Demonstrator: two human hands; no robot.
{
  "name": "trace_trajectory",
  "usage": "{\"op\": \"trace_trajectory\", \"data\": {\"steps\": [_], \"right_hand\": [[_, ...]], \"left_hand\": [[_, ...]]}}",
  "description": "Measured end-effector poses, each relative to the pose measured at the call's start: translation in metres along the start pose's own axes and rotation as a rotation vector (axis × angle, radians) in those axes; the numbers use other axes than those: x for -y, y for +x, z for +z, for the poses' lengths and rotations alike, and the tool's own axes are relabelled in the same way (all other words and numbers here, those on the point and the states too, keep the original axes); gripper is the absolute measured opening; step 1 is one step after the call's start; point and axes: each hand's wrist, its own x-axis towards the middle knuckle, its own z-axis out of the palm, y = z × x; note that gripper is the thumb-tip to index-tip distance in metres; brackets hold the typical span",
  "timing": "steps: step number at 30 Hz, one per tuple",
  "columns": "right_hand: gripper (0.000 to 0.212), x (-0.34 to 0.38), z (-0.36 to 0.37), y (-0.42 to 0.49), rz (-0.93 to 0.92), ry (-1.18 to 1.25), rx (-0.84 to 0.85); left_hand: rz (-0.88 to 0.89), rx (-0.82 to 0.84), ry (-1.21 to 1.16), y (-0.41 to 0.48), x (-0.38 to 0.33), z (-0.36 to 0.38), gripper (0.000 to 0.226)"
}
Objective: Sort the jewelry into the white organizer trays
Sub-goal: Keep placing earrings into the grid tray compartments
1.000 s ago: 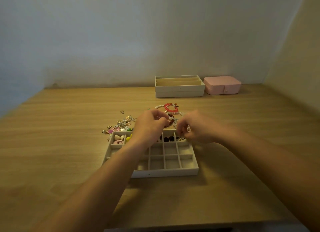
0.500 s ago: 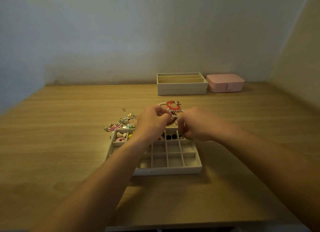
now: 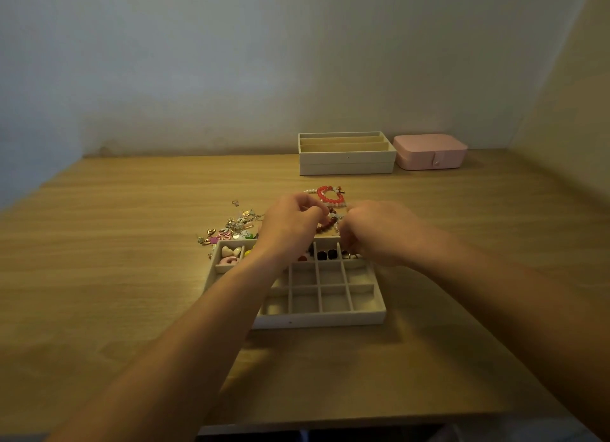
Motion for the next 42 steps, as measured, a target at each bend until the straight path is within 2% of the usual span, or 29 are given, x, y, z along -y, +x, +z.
{"op": "trace_trajectory", "data": {"steps": [4,11,20,25,31,42], "right_hand": [[0.004,-0.001,0.004,0.001,0.047,0.018,-0.046],[0.007,-0.004,0.011,-0.001,0.157,0.212,-0.020],[0.012,-0.004,0.021,-0.007,0.168,0.263,-0.044],[0.024,-0.016,0.005,-0.012,0.168,0.414,-0.068],[0.029,-0.020,0.002,-0.018,0.112,0.510,0.033],[0.032,-0.018,0.009,-0.017,0.090,0.408,0.082]], "left_hand": [[0.005,-0.001,0.000,0.001,0.000,0.000,0.018],[0.017,0.026,0.009,0.001,0.001,0.000,0.019],[0.030,0.060,0.060,0.001,0.003,-0.006,0.017],[0.069,0.123,0.309,-0.001,0.005,-0.006,0.030],[0.143,0.168,0.647,-0.005,0.006,0.006,0.033],[0.123,0.186,0.680,0.000,0.008,0.012,0.030]]}}
